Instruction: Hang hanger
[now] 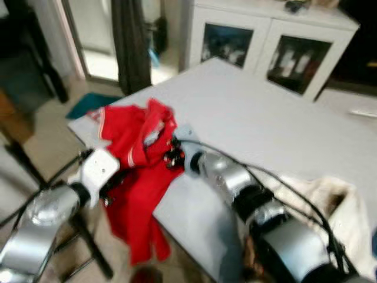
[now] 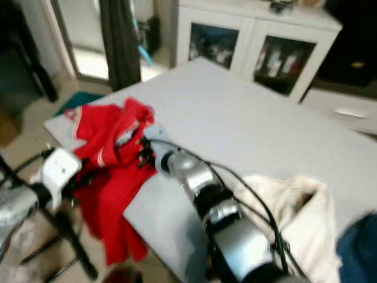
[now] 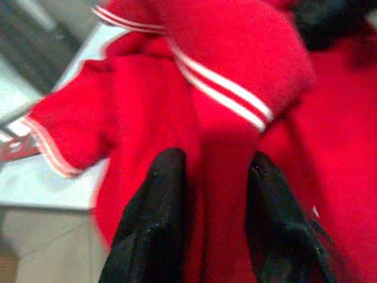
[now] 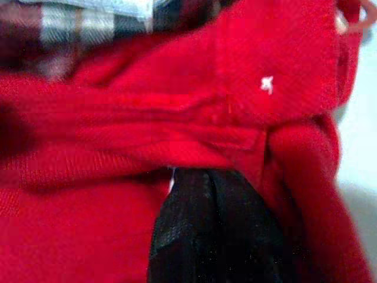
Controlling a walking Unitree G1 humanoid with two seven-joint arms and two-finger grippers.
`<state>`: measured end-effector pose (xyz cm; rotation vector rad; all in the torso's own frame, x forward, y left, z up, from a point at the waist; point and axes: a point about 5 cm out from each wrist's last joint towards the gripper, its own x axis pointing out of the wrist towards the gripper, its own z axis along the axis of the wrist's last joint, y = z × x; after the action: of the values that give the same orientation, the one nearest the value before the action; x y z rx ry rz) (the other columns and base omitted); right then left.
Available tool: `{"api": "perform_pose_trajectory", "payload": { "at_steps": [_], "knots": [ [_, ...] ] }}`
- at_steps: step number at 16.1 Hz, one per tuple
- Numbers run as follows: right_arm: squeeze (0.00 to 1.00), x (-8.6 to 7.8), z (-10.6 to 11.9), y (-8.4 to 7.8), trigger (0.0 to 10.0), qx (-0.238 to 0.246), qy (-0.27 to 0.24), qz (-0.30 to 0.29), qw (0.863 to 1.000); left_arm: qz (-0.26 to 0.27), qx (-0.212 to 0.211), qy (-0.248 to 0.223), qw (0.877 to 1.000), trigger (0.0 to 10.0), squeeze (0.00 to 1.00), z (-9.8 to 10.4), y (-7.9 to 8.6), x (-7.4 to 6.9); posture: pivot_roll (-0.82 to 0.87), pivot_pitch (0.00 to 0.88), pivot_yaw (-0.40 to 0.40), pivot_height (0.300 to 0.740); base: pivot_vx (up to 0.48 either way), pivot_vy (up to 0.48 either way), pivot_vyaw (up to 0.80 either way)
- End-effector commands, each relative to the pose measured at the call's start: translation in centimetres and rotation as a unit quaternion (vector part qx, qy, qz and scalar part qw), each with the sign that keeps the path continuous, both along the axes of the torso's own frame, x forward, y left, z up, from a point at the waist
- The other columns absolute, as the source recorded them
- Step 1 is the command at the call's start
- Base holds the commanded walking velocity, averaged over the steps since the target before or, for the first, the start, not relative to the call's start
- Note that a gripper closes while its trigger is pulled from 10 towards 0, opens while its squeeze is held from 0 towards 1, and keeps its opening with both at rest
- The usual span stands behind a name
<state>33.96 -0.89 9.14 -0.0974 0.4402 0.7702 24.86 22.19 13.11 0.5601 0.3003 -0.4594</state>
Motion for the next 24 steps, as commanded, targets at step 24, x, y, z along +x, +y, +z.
{"api": "perform_pose_trajectory", "payload": {
  "at_steps": [24],
  "knots": [
    [0.00,-0.4,8.6,-0.7,10.0,0.108,-0.071,0.221,0.967,0.104,-0.041,-0.124,0.986,10.0,0.00,1.6,1.2,2.9,0.15,0.025,-0.052,0.740,0.000,0.000,0.00]
  ]
}}
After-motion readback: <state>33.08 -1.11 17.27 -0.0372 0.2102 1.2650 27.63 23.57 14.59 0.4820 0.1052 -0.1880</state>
